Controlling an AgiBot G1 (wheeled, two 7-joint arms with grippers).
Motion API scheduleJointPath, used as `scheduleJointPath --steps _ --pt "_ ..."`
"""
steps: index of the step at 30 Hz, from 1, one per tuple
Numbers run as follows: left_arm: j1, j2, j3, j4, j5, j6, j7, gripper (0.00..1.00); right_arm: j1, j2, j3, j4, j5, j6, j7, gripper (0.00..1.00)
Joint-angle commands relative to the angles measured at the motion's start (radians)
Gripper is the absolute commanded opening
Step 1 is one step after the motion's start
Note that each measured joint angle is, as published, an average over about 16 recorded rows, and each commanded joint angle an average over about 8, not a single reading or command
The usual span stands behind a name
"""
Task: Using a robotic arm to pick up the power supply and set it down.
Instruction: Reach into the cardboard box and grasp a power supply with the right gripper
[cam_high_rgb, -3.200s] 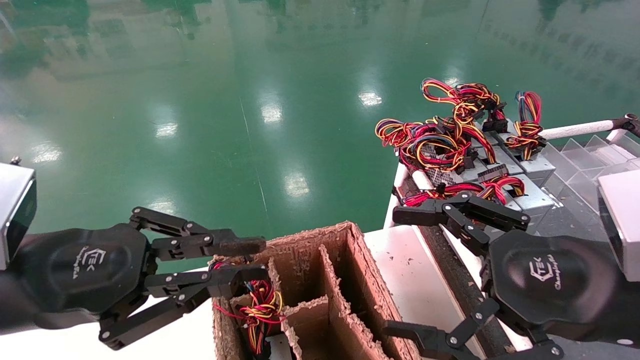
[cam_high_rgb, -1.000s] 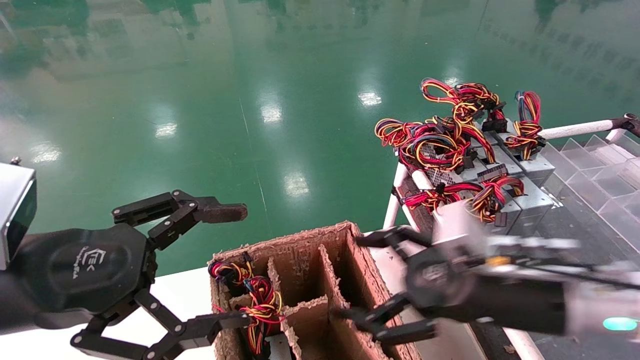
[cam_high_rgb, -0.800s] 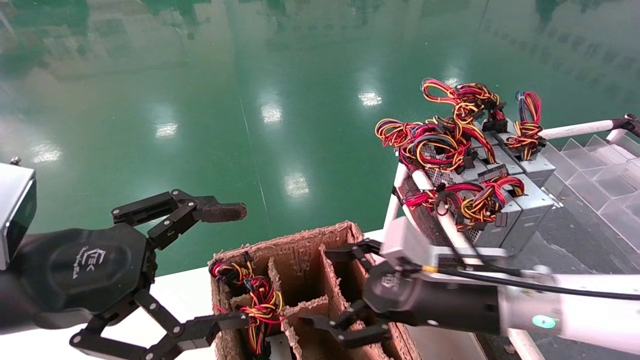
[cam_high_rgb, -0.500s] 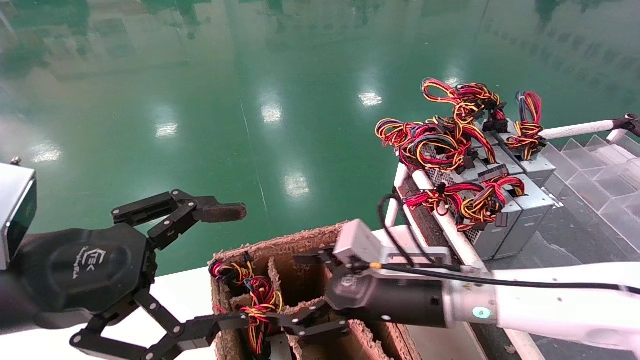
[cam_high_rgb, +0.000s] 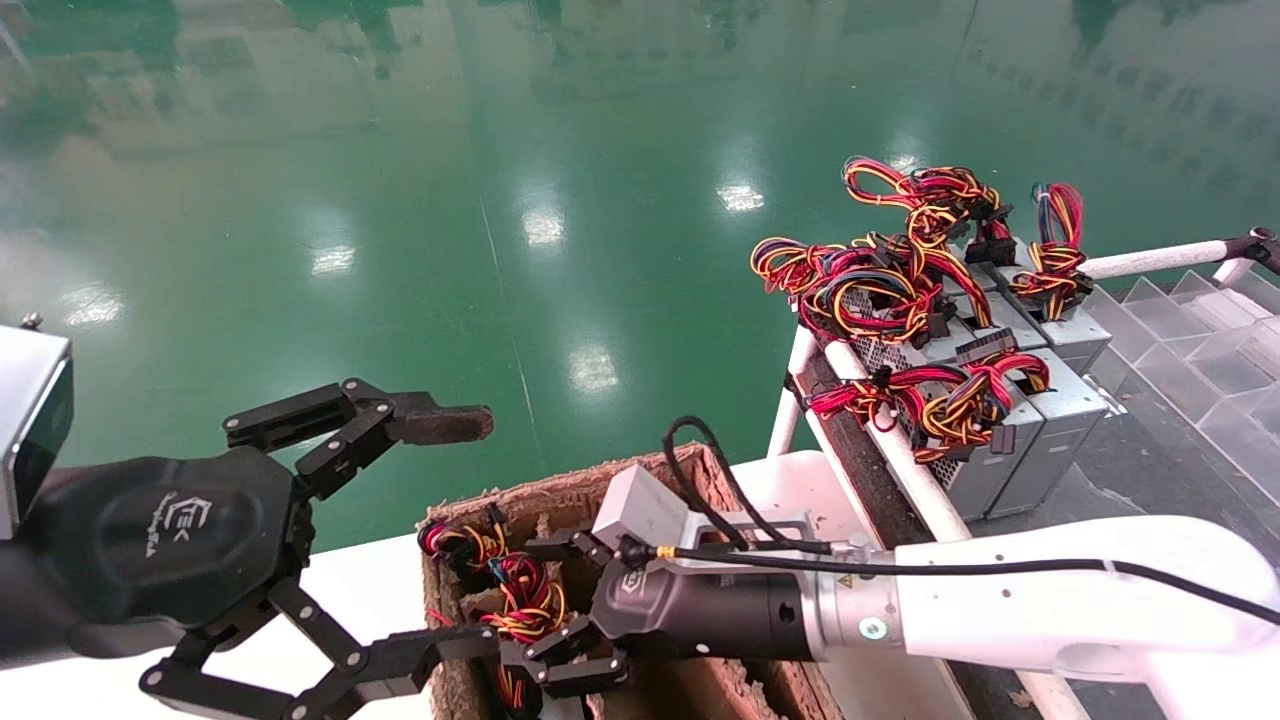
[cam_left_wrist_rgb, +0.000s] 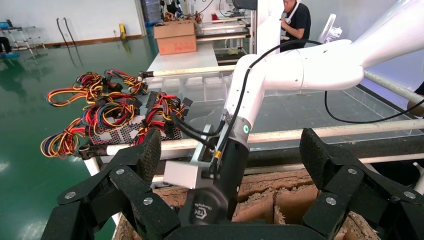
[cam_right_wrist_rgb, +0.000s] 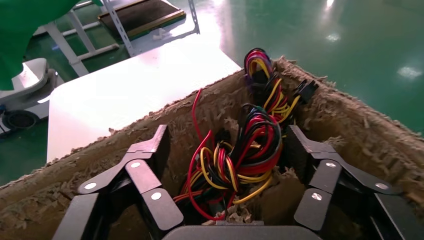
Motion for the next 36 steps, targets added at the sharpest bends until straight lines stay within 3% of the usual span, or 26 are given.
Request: scheduleJointPath --steps 1,23,36 --pt "0.000 0.000 0.000 0.000 0.000 0.000 0.000 1.00 0.000 -0.010 -0.006 -0.007 -0.007 0.002 -0.001 0.00" --pt "0.000 0.000 0.001 0.000 0.000 0.000 0.000 1.00 0.010 -0.022 0.010 -0.113 0.044 -0.061 -0.062 0.00" --pt "0.000 0.000 0.001 0.000 -0.001 0.000 0.001 1.00 0.012 0.025 0.072 -0.115 0.149 -0.130 -0.099 0.00"
